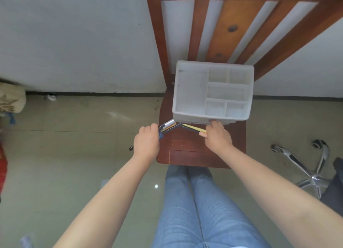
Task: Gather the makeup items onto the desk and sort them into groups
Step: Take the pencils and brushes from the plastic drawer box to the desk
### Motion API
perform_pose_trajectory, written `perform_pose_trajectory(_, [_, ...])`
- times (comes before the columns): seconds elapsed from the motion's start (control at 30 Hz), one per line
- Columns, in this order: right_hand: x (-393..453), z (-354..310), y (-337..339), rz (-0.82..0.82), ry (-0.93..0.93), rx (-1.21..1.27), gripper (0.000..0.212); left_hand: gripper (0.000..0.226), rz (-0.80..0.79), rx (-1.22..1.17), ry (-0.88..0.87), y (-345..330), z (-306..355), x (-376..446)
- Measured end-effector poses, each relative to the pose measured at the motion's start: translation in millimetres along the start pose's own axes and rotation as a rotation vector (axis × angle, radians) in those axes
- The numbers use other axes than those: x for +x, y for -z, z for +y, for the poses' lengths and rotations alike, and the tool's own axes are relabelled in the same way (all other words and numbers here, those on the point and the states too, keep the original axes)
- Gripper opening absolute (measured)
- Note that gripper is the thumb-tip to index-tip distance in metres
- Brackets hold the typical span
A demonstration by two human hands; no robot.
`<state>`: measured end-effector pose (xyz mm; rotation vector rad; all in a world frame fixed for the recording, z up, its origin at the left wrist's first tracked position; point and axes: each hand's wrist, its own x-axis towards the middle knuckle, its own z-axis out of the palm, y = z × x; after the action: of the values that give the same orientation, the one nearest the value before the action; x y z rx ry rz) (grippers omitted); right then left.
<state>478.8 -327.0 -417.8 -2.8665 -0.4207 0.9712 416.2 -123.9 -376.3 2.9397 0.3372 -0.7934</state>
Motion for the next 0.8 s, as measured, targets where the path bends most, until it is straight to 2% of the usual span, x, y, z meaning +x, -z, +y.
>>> perform_pose_trajectory(0.3, [-25,8,0,-0.047,-0.003,0.045,0.025,0.020,-0.012,-0.022,0.042,10,4,-22])
perform_pose_trajectory(0.5, [-54,24,16,0.038,-0.110,0.005,0.019,0.019,0.033,0.043,-0.092,33,18,-19])
perform_pose_trajectory(0.63, [-92,31,20,0.169,-0.325,0.042,0.021,0.023,0.054,0.141,-0.330,52,39,-6])
perform_pose_trajectory(0.73, [-138,29,6,0.225,-0.568,0.134,0.028,0.021,0.052,0.251,-0.613,58,67,-13])
perform_pose_trajectory(0.8, [-175,23,-12,0.240,-0.738,0.243,0.025,0.018,0.056,0.311,-0.803,56,88,-31])
